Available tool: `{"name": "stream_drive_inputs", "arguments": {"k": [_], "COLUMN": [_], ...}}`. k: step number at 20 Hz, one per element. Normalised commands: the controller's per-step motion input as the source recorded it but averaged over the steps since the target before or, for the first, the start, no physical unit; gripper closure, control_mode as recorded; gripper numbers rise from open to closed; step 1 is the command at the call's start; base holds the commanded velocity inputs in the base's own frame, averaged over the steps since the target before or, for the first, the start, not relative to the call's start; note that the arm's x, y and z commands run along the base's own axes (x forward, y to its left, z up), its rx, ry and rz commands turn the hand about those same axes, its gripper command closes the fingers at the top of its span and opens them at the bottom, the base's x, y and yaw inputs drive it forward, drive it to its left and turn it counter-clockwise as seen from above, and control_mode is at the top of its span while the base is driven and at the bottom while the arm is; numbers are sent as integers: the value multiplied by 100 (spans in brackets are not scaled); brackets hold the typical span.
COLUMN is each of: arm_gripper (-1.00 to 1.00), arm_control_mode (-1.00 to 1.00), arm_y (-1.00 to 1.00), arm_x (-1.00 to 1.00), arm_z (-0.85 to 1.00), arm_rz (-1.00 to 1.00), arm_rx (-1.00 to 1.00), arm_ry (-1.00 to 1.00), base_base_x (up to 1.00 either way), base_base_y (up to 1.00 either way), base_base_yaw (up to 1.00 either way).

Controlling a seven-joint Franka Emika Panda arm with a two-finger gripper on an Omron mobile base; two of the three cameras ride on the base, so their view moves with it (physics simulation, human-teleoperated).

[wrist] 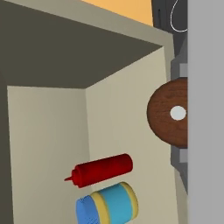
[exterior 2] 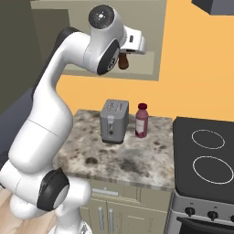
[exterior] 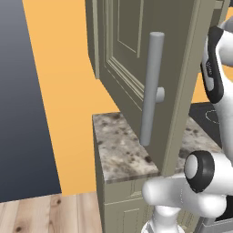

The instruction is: There are various items on the counter. Only move the condiments/shakers into the cabinet.

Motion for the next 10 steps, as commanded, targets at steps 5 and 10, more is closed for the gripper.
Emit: {"name": "stream_drive_inputs", "arguments": {"k": [5,10], "arm_gripper": [100,100], "arm_control_mode": [-100,-100], "arm_y": [12,21], "arm_x": [5,0], "arm_z": [0,-9], "arm_rz": [0,0], "arm_rx": [0,0], "arm_ry": [0,-1], "base_base_x": [0,0], "base_base_y": [0,0], "base_base_yaw": [0,0]}}
